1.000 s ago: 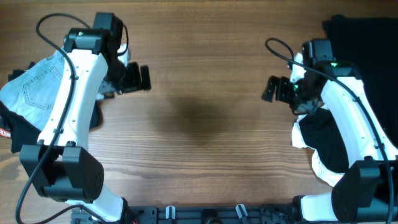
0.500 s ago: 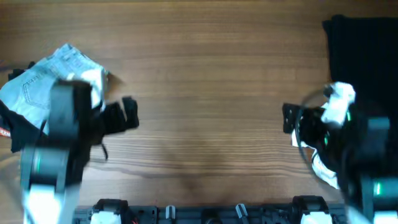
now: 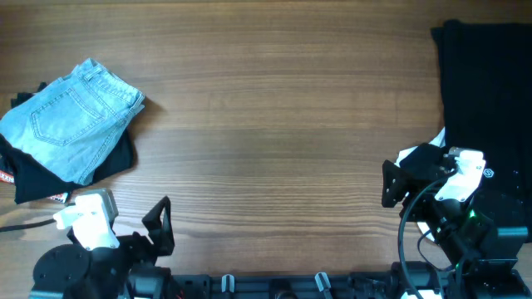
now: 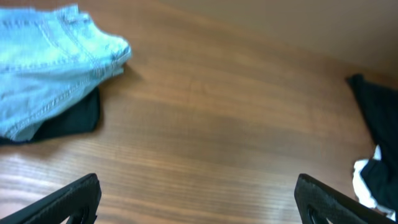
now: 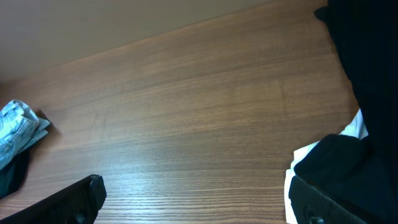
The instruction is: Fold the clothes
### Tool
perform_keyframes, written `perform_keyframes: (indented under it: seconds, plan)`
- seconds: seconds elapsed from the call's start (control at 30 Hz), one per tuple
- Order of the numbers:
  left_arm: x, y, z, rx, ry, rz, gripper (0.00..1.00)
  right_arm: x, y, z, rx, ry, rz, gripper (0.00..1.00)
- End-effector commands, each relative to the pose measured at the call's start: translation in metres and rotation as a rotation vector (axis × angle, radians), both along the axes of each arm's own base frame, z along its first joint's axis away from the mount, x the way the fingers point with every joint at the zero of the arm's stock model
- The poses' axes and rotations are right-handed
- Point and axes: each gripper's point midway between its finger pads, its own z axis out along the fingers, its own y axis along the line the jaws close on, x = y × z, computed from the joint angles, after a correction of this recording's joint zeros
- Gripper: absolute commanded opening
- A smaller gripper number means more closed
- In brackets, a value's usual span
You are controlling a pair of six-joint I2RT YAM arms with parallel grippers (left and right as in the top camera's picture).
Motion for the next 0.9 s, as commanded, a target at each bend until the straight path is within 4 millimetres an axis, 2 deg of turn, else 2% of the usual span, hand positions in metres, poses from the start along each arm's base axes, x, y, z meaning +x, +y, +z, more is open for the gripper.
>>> perform_keyframes:
  seconds: [0.0, 0.23, 0.33, 0.43, 0.6, 0.67, 0.7, 0.8, 0.87]
  plan:
    - [-0.009, 0.001, -0.015, 0.003, 0.064, 0.002, 1.0, -0.001, -0.003, -0.002, -0.005, 0.001, -0.022, 1.0]
    - [-0.01, 0.001, -0.017, 0.004, 0.077, 0.002, 1.0, -0.007, -0.009, -0.003, -0.044, -0.06, -0.036, 1.0]
    - [-0.01, 0.001, -0.017, 0.004, 0.077, 0.002, 1.0, -0.001, 0.009, -0.001, -0.138, -0.261, 0.116, 1.0]
    - [-0.01, 0.001, -0.017, 0.004, 0.077, 0.002, 1.0, 0.005, 0.015, -0.01, -0.132, -0.429, 0.14, 1.0]
    - [-0.01, 0.001, -0.017, 0.004, 0.077, 0.002, 1.0, 0.023, 0.015, -0.01, -0.17, -0.677, 0.124, 1.0]
    - [-0.01, 0.001, -0.017, 0.004, 0.077, 0.002, 1.0, 0.028, 0.017, -0.016, -0.248, -0.728, 0.142, 1.0]
    - [-0.01, 0.001, -0.017, 0.004, 0.077, 0.002, 1.0, 0.032, 0.017, -0.026, -0.287, -0.741, 0.149, 1.0]
    - [-0.01, 0.001, -0.017, 0.004, 0.077, 0.002, 1.0, 0.04, 0.018, -0.075, -0.286, -0.622, 0.173, 1.0]
    - [-0.01, 0.001, -0.017, 0.004, 0.077, 0.002, 1.0, 0.04, 0.017, -0.076, -0.253, -0.611, 0.159, 1.0]
